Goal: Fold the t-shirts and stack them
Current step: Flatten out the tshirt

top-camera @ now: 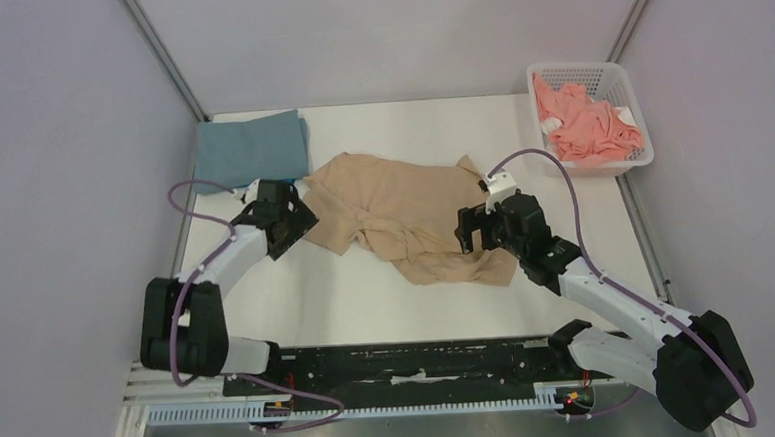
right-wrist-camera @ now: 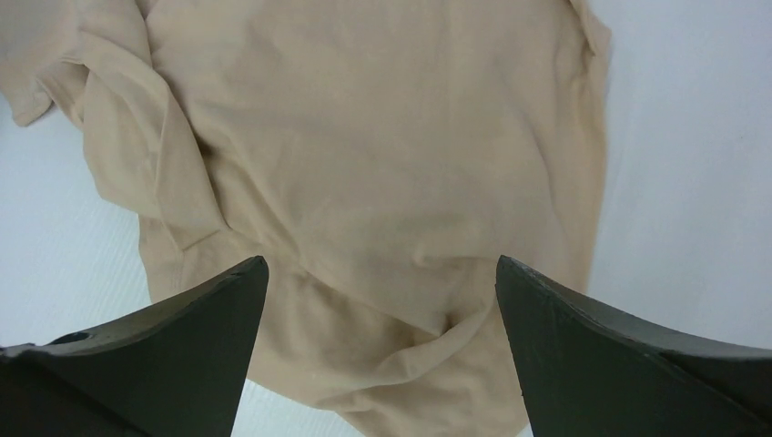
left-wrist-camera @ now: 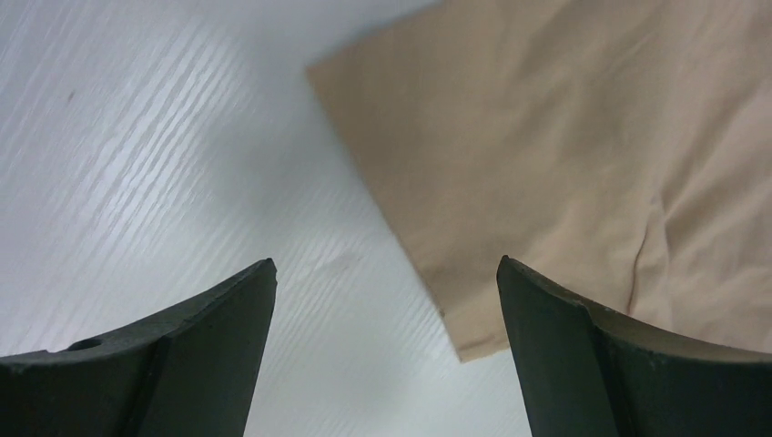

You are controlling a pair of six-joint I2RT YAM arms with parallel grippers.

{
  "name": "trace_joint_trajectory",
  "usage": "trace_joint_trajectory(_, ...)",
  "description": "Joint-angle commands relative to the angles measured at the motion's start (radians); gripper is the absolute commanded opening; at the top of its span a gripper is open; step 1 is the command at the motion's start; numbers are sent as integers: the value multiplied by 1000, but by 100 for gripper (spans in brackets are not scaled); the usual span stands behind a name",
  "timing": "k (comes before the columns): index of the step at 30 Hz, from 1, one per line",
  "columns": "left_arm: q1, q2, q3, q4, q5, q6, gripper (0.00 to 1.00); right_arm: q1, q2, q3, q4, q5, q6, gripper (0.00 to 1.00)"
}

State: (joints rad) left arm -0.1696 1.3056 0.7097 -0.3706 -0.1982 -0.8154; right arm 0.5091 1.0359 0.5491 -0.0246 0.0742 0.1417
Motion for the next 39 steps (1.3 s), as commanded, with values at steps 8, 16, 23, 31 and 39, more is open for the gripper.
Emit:
trace_joint_trajectory(8,4,404,317,-123,3,64,88,6,-64,-38,1,57,23,98)
trace_joint_trajectory(16,-8,542,382,-121,61,70,59,6,-62,-41,-2,93,16,98)
trace_joint_trajectory(23,-10,536,385,-77,89,112,2,6,-93,-56,-3,97,2,98)
trace_joint_trajectory(31,-80,217,177,-59,-137,12,2,123,-50,1,-130,212,114,98)
trace_joint_trajectory(39,-221,-55,-46,-15,-211,-57,2,200,-7,-45,-199,281,228,98)
